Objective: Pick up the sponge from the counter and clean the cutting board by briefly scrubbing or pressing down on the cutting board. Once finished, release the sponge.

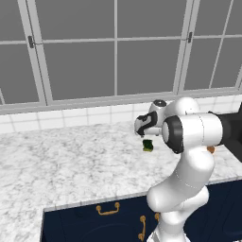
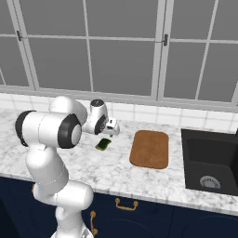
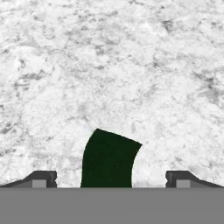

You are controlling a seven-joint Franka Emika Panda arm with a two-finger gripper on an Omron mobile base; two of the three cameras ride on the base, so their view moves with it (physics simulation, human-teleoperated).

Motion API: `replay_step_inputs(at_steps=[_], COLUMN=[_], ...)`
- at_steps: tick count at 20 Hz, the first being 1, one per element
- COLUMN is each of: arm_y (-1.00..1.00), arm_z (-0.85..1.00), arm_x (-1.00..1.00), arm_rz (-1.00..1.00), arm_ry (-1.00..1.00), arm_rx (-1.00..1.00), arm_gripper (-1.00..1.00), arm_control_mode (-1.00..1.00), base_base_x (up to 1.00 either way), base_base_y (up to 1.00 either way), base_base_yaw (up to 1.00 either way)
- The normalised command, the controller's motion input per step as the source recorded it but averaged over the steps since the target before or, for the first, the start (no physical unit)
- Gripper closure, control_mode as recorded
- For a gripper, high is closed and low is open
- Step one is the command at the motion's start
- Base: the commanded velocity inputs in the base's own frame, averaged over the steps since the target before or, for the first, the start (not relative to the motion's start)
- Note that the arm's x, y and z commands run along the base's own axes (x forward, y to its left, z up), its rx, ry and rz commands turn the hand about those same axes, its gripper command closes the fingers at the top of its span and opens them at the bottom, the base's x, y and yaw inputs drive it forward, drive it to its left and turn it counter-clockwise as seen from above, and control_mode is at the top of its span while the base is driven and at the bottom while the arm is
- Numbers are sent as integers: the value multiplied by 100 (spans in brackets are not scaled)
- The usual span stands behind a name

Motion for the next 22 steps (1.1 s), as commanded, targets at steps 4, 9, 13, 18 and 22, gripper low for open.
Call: replay_step_inputs(at_steps=[4, 9, 13, 18, 22], arm_y=[0, 0, 0, 0, 0], arm_z=[100, 100, 100, 100, 100], arm_x=[-75, -68, -72, -57, -69], arm_rz=[0, 0, 0, 0, 0], arm_ry=[-17, -7, -1, 0, 0], arm_rx=[0, 0, 0, 0, 0], arm_gripper=[-100, -100, -100, -100, -100], arm_control_mode=[-100, -100, -100, -100, -100], base_base_x=[0, 0, 0, 0, 0], base_base_y=[0, 0, 0, 0, 0], base_base_yaw=[0, 0, 0, 0, 0])
